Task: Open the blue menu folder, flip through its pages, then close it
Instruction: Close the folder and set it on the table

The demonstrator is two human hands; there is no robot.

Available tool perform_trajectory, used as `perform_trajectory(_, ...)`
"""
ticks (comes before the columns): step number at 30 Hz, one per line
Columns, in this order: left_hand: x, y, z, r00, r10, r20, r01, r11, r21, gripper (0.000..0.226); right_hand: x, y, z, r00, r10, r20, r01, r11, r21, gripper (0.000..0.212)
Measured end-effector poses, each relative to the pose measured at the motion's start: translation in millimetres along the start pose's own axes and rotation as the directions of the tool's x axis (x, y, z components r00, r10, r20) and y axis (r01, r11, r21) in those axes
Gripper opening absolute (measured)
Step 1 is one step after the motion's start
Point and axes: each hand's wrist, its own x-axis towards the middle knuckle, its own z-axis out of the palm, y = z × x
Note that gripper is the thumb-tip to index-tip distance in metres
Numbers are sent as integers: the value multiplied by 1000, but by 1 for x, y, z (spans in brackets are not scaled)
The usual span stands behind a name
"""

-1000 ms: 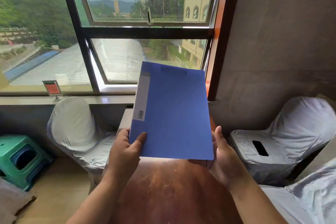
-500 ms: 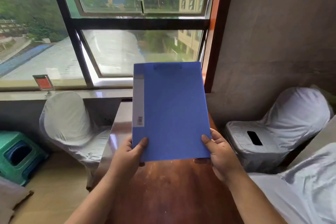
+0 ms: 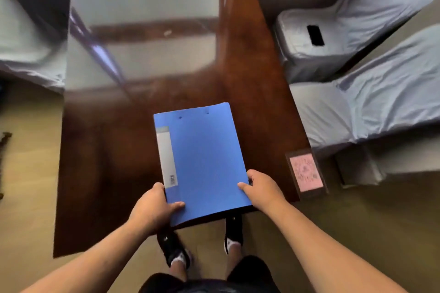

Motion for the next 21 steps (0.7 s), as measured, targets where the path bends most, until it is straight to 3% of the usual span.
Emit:
perform_trajectory(4,3,-4,17,999,21,34,-28,977,210,57,0,19,20,998,43,37,-36,984,-172,26)
perform_trajectory(7,-2,-3,23,997,71,32,-78,923,377,55,-6,26,24,998,60,-19,-63,962,-267,28)
perform_trajectory(10,-5,2,28,995,96,34,-101,920,379,50,-14,26,22,996,-18,-89,-12,945,-328,29)
perform_trajectory(15,3,33,43,987,153,42,-158,925,347,53,-28,18,37,988,-145,50,153,936,-317,28)
perform_trajectory(21,16,80,64,976,216,42,-217,915,340,55,-25,37,34,995,-94,-33,80,952,-295,40)
